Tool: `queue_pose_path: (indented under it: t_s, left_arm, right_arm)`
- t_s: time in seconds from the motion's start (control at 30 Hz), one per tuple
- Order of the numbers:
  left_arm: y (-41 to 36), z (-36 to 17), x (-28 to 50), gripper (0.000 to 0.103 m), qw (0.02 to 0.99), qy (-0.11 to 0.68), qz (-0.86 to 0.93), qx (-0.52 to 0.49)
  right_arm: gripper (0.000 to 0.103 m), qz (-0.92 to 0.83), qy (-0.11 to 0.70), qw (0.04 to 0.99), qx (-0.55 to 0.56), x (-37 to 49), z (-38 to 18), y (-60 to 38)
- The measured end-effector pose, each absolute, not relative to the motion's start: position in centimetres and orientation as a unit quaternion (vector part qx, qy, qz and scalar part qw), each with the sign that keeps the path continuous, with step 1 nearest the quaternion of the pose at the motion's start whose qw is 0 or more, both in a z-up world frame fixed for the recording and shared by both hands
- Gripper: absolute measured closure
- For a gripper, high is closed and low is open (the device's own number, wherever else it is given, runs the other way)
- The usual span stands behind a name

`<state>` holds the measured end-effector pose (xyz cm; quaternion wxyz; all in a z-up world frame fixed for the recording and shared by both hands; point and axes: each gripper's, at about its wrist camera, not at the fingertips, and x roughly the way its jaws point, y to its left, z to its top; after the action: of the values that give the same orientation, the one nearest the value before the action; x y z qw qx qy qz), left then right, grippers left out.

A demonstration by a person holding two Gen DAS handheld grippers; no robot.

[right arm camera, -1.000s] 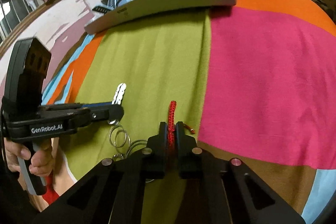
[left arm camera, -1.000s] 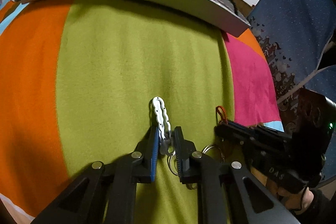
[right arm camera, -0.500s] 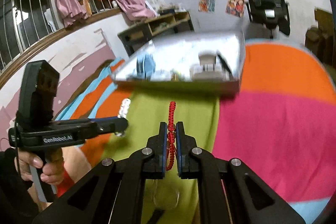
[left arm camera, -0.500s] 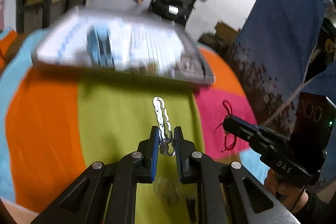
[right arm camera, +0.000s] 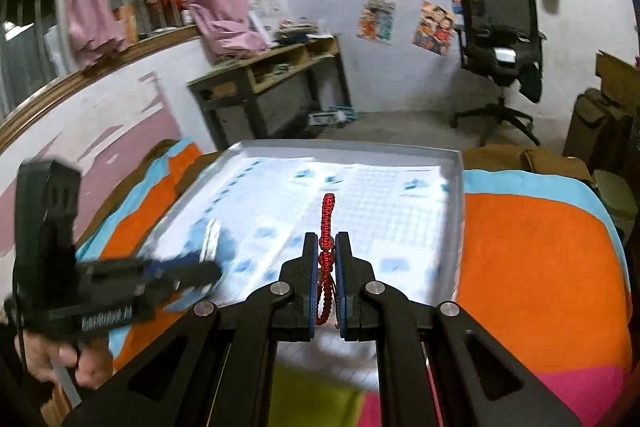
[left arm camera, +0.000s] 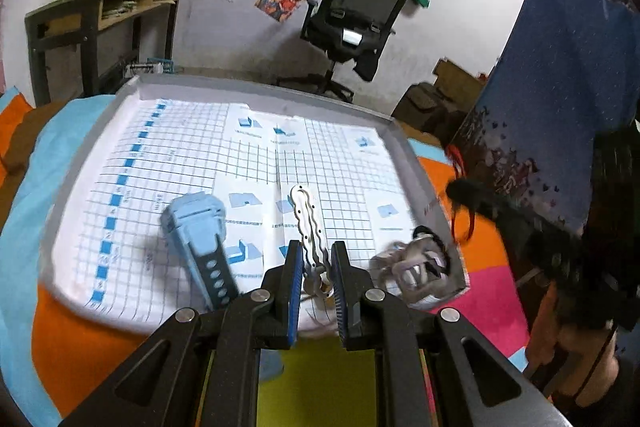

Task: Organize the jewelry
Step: 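Carry both keychains over the tray with the left and right tools, then lower both keychains into the tray and open both tools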

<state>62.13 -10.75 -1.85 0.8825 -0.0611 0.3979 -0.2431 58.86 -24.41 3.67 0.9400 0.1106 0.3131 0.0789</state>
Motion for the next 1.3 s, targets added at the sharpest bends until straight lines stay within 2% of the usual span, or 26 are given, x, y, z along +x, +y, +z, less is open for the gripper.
queue_pose_path:
  t_s: [0.2, 0.5, 0.6, 0.67, 0.73, 0.8, 0.87, 0.9, 0.97, 1.03, 1.13, 1.3]
  left_arm:
    - [-12.3, -3.8, 63.8, 0.089, 0.878, 0.415, -0.235, -0.049]
    - [-13.3, -5.0, 63.9, 0.088, 0.878, 0.432, -0.205, -0.031]
    - [-13.4, -4.8, 63.6, 0.080, 0.879, 0.436, -0.193, -0.030]
    - [-13.4, -4.4, 63.3, 0.071, 0.882, 0.431, -0.187, -0.031]
    - [-13.1, -3.8, 62.9, 0.064, 0.888, 0.421, -0.182, -0.034]
    - [-12.8, -3.0, 62.1, 0.053, 0.895, 0.407, -0.177, -0.040]
    - [-12.2, -1.8, 60.9, 0.033, 0.906, 0.384, -0.172, -0.048]
    - [-11.9, -0.9, 60.1, 0.029, 0.913, 0.367, -0.169, -0.053]
    - [-11.2, 0.8, 58.3, 0.022, 0.925, 0.334, -0.170, -0.066]
    - [-10.4, 2.5, 56.4, 0.011, 0.934, 0.308, -0.164, -0.076]
    - [-9.2, 5.2, 52.8, 0.001, 0.950, 0.262, -0.144, -0.088]
    - [-8.0, 8.9, 46.5, 0.000, 0.970, 0.199, -0.117, -0.071]
  right_arm:
    - [0.096, 0.047, 0.347, 0.931, 0.106, 62.2, 1.4, -25.9]
    - [0.095, 0.047, 0.380, 0.918, 0.108, 62.7, -1.7, -26.4]
    - [0.085, 0.045, 0.381, 0.917, 0.110, 62.5, -1.6, -26.7]
    - [0.076, 0.043, 0.377, 0.919, 0.109, 62.1, -1.3, -26.9]
    - [0.076, 0.041, 0.374, 0.920, 0.110, 61.8, -1.0, -27.3]
    - [0.076, 0.040, 0.362, 0.925, 0.114, 60.7, 0.1, -27.7]
    - [0.076, 0.036, 0.346, 0.931, 0.111, 59.6, 1.2, -28.0]
    - [0.074, 0.034, 0.333, 0.936, 0.108, 58.6, 2.1, -28.2]
    - [0.057, 0.030, 0.306, 0.946, 0.104, 56.4, 3.9, -28.3]
    - [0.047, 0.027, 0.279, 0.954, 0.102, 54.3, 5.5, -28.4]
    - [0.030, 0.012, 0.232, 0.968, 0.099, 49.9, 8.2, -28.4]
    - [0.017, 0.010, 0.168, 0.982, 0.088, 42.0, 12.4, -27.0]
